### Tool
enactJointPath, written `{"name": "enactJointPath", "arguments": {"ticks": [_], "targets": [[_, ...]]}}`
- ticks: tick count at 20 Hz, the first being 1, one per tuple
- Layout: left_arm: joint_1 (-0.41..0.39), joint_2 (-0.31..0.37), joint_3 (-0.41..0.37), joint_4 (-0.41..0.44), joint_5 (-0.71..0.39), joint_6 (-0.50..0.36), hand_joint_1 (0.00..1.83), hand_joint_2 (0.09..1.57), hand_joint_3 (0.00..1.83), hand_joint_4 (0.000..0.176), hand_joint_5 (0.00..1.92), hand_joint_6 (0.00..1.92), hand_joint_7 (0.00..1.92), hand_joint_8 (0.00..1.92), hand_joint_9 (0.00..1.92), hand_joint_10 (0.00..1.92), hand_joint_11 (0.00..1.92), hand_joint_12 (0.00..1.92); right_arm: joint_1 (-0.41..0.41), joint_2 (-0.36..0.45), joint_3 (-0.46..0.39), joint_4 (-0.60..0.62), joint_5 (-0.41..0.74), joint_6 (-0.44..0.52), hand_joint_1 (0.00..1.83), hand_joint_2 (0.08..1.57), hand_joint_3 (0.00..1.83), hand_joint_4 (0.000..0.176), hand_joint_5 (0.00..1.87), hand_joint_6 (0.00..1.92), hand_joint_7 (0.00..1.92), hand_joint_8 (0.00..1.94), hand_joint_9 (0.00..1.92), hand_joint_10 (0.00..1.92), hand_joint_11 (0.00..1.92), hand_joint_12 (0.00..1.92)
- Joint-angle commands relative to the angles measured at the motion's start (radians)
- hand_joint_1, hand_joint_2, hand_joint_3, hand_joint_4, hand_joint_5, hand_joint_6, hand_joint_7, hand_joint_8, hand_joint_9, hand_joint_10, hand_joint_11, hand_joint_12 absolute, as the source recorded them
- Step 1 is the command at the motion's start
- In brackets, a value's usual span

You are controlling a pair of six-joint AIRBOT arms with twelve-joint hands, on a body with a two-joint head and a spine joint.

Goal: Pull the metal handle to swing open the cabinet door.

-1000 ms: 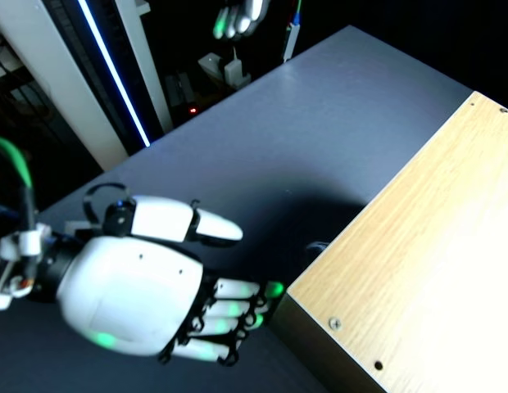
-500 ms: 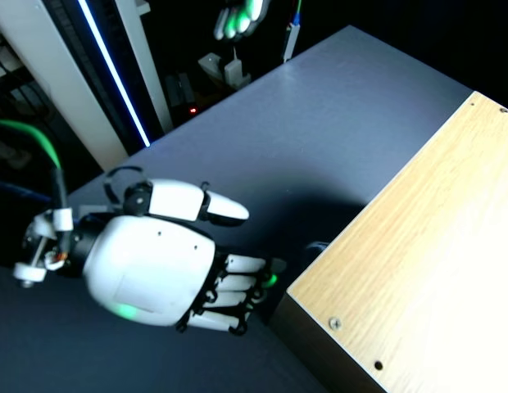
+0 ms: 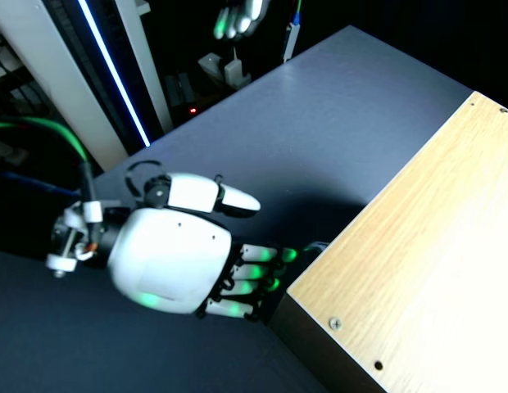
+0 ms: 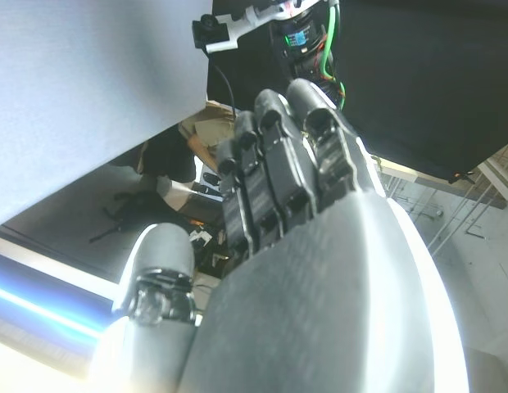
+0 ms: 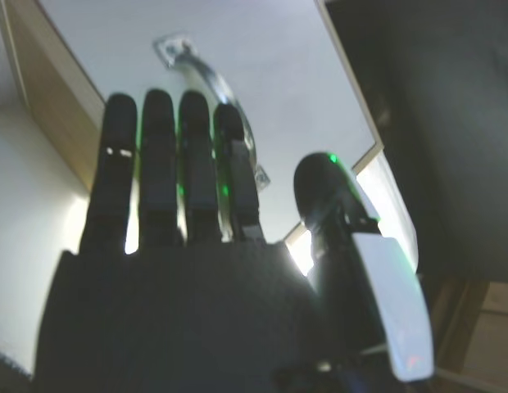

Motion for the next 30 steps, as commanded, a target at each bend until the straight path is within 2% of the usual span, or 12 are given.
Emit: {"name": "enactJointPath", "arguments": {"ticks": [1, 17, 19, 30], "targets": [[-0.009, 0.007, 0.000, -0.097, -0.025, 0.009, 0.00, 1.57, 0.12, 0.000, 0.38, 0.00, 0.39, 0.00, 0.36, 0.00, 0.01, 0.74, 0.011, 0.005, 0.009, 0.024, 0.026, 0.007, 0.00, 1.57, 0.12, 0.000, 0.39, 0.00, 0.39, 0.00, 0.35, 0.00, 0.00, 0.90], [-0.009, 0.007, 0.000, -0.097, -0.025, 0.009, 0.00, 1.57, 0.11, 0.000, 0.38, 0.00, 0.40, 0.00, 0.37, 0.00, 0.01, 0.76, 0.014, -0.051, 0.047, 0.035, 0.011, 0.007, 0.00, 1.57, 0.14, 0.000, 0.39, 0.00, 0.39, 0.00, 0.36, 0.00, 0.00, 0.91], [-0.009, 0.007, 0.000, -0.097, -0.025, 0.009, 0.00, 1.57, 0.11, 0.000, 0.38, 0.01, 0.41, 0.01, 0.37, 0.00, 0.02, 0.76, 0.014, -0.056, 0.049, 0.036, 0.011, 0.007, 0.00, 1.57, 0.15, 0.000, 0.42, 0.01, 0.44, 0.01, 0.40, 0.01, 0.00, 0.99], [-0.009, 0.007, 0.000, -0.097, -0.025, 0.009, 0.00, 1.57, 0.10, 0.000, 0.36, 0.00, 0.39, 0.00, 0.36, 0.00, 0.00, 0.80, 0.014, -0.088, 0.083, 0.052, 0.014, 0.007, 0.00, 1.57, 0.11, 0.000, 0.40, 0.00, 0.41, 0.00, 0.37, 0.00, 0.00, 0.94]]}}
